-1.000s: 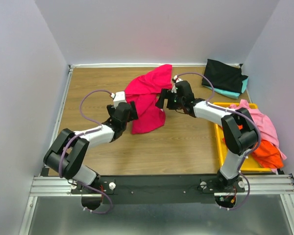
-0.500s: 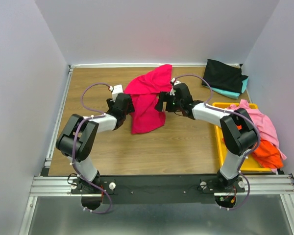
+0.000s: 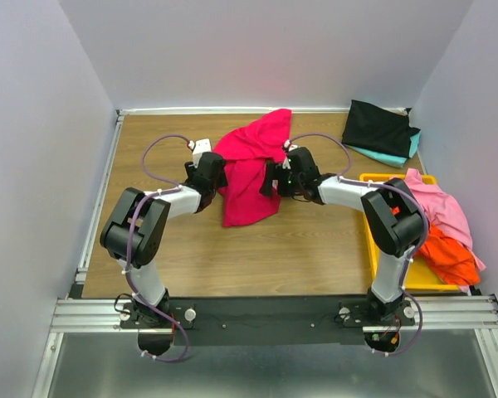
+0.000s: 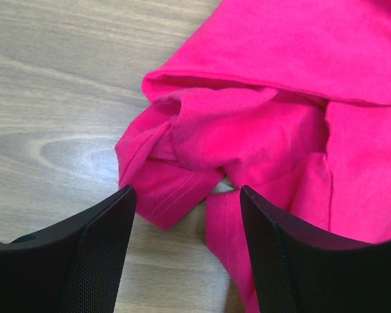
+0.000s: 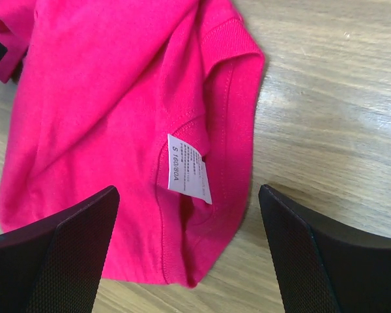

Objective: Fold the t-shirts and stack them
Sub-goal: Flatten the tshirt out

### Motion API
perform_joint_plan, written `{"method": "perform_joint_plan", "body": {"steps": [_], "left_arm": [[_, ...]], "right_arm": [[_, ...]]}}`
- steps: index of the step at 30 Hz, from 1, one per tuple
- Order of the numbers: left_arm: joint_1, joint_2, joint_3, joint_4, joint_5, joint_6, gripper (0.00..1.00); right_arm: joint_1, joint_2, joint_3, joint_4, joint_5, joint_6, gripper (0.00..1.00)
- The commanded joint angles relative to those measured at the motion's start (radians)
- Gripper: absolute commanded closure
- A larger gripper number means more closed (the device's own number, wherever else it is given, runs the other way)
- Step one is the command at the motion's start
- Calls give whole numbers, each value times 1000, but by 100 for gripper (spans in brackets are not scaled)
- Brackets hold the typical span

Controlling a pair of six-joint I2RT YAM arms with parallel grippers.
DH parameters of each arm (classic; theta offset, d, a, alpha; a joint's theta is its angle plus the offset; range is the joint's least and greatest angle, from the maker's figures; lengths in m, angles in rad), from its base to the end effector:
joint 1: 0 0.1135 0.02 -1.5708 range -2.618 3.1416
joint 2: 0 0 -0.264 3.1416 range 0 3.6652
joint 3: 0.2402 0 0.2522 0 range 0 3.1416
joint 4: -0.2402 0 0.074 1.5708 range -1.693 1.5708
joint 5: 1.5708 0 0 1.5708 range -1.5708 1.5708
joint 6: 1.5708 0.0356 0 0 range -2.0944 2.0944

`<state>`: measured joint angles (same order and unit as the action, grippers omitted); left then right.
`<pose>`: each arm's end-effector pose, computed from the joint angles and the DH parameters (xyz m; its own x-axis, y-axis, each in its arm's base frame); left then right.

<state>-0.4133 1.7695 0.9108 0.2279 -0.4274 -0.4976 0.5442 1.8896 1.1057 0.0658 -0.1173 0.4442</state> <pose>0.3388 -0.1325 0.1633 -0.5028 -0.2538 -0.8263 -0.2060 0.9636 -0.1706 0.3409 0.2111 0.1618 -0.7616 0.0379 -0.6469 -0.2904 0.8724 0.3931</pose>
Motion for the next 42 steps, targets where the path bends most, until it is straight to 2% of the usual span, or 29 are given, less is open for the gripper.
{"method": "perform_joint_plan", "body": {"steps": [1,3,6,7,9,10,12,13,17,18,21,25,33,36,37,39,42], "left_arm": [[5,11,25,-45,12,10,27],[5,13,30,-61,15,7,27],[5,-13,7,-49,25,-4,27],[5,-30,-3,-45,30,-4,27],[5,-50,-9,-42,45,-4,27],[5,-71,-16,-41,50,-4,27],[5,-91,-21,-44,58,2,27],[5,-110,-27,-47,58,4,27],[1,-150,-52,-56,56,10,26],[1,-165,-59,-58,55,11,26],[-10,-188,-64,-62,47,21,24],[-45,-193,-55,-55,85,21,17],[-165,-64,20,13,185,16,14],[-185,-54,13,60,199,2,14],[-185,-47,37,70,188,11,14],[-183,-32,55,59,176,28,14],[-182,14,169,41,193,73,13]], "right_arm": [[8,22,8,8,7,-12,7],[8,32,14,6,4,-15,10],[10,62,29,5,-7,-19,28],[10,78,42,3,-10,-19,39],[10,92,51,0,-15,-25,48],[10,95,59,-7,-13,-25,58],[8,83,62,-20,5,-36,70],[8,68,63,-38,19,-44,81],[7,-90,65,-129,203,-97,96],[-1,-113,71,-165,294,-108,99],[-29,-202,75,-207,401,-125,98],[-128,-248,63,-218,366,-124,98],[-211,-173,88,-216,318,-102,96],[-221,-152,91,-218,320,-90,56],[-221,-165,77,-216,300,-79,32],[-219,-190,53,-213,273,-70,30],[-201,-278,-28,-189,263,-41,28]]}}
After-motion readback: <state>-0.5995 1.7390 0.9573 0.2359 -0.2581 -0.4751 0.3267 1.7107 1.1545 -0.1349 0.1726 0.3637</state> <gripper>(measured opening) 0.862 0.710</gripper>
